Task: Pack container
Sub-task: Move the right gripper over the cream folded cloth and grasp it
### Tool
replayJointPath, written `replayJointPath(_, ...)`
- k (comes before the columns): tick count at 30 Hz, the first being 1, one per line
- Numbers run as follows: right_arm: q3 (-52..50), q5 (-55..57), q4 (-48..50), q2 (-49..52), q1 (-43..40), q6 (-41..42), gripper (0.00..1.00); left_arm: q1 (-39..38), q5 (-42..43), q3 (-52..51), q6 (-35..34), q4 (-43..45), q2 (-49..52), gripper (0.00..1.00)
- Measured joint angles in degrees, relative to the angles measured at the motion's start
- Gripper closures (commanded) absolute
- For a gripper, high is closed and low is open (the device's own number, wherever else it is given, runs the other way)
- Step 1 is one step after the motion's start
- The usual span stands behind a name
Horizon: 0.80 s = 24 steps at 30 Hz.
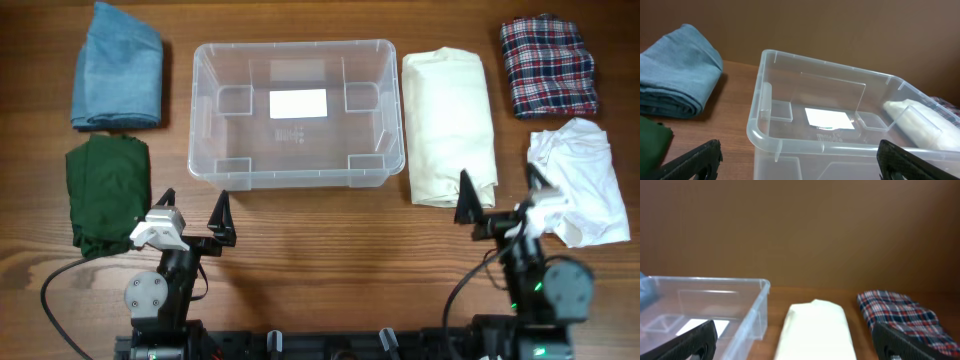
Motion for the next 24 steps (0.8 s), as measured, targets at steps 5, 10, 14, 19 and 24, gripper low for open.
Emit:
replayJointPath(5, 24.9, -2.8, -13.7, 24.3, -3.0, -1.0, 0.00, 0.0, 0.0, 0.0, 0.0, 0.0, 0.0, 0.00)
replayJointPath(10, 48.4, -9.7, -26.8, 47.0, -9.1, -5.0, 0.00, 0.0, 0.0, 0.0, 0.0, 0.0, 0.0, 0.00)
replayJointPath(14, 63.6, -18.9, -37.4, 62.8, -14.3, -8.6, 0.00, 0.0, 0.0, 0.0, 0.0, 0.0, 0.0, 0.00)
replayJointPath(19, 65.9, -23.4, -42.2, 72.3, -16.7, -9.6, 0.00, 0.0, 0.0, 0.0, 0.0, 0.0, 0.0, 0.00)
replayJointPath(24, 66.0, -23.8, -46.4, 80.5, -18.7, -10.9, 0.00, 0.0, 0.0, 0.0, 0.0, 0.0, 0.0, 0.00)
